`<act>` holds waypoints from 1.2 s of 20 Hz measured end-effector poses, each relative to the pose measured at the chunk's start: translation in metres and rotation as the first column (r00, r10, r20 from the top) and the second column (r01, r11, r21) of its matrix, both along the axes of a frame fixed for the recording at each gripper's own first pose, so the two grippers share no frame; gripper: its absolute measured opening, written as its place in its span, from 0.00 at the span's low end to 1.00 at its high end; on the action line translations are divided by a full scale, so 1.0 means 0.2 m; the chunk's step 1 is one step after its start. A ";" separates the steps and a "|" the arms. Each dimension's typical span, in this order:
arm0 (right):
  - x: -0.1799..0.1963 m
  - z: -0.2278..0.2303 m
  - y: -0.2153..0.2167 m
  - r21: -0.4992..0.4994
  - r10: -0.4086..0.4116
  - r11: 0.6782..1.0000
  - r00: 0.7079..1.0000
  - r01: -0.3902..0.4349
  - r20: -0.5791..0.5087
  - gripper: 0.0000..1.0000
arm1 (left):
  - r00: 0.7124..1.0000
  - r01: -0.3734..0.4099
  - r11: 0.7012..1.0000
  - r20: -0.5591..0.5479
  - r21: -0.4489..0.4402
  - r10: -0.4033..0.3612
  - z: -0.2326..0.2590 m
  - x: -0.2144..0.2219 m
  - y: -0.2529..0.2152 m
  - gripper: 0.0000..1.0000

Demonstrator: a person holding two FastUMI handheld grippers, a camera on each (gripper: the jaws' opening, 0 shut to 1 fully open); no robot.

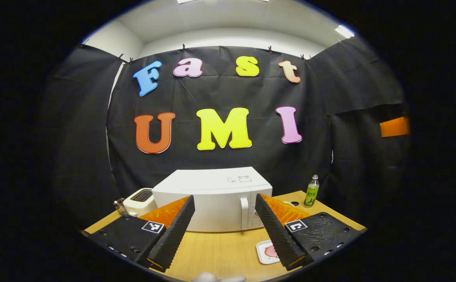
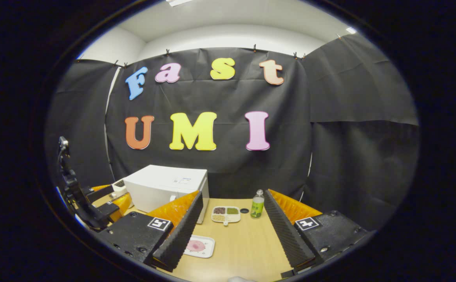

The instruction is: Open the microwave oven with the left hand, put the food in, and close the microwave oven.

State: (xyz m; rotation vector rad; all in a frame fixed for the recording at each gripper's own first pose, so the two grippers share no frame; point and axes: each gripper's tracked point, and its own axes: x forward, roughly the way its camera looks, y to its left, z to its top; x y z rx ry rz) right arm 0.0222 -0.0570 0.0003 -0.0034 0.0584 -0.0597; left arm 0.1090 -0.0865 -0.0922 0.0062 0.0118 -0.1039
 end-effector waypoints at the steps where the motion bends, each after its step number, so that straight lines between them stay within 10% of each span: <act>1: 0.00 0.00 -0.03 -0.012 -0.013 1.000 1.000 0.013 -0.008 0.92 | 1.000 0.011 1.000 0.000 0.006 -0.011 -0.04 0.05 -0.05 0.96; 16: 0.05 -0.14 -0.23 -0.036 -0.100 0.995 0.988 0.097 -0.117 0.92 | 0.991 -0.005 0.999 -0.131 0.047 0.011 -0.70 0.92 -0.28 0.88; 20: 0.10 -0.18 -0.21 -0.030 -0.078 0.997 0.986 0.075 -0.144 0.92 | 0.991 -0.010 0.998 -0.133 0.055 0.017 -0.75 0.95 -0.28 0.62; 22: 0.12 -0.19 -0.21 -0.018 -0.076 0.997 0.986 0.075 -0.149 0.92 | 0.989 0.004 0.999 -0.149 0.032 0.001 -0.77 0.95 -0.30 0.25; 24: 0.12 -0.20 -0.20 -0.018 -0.080 0.997 0.985 0.078 -0.153 0.92 | 0.988 0.011 0.999 -0.154 0.035 -0.005 -0.76 0.95 -0.29 0.28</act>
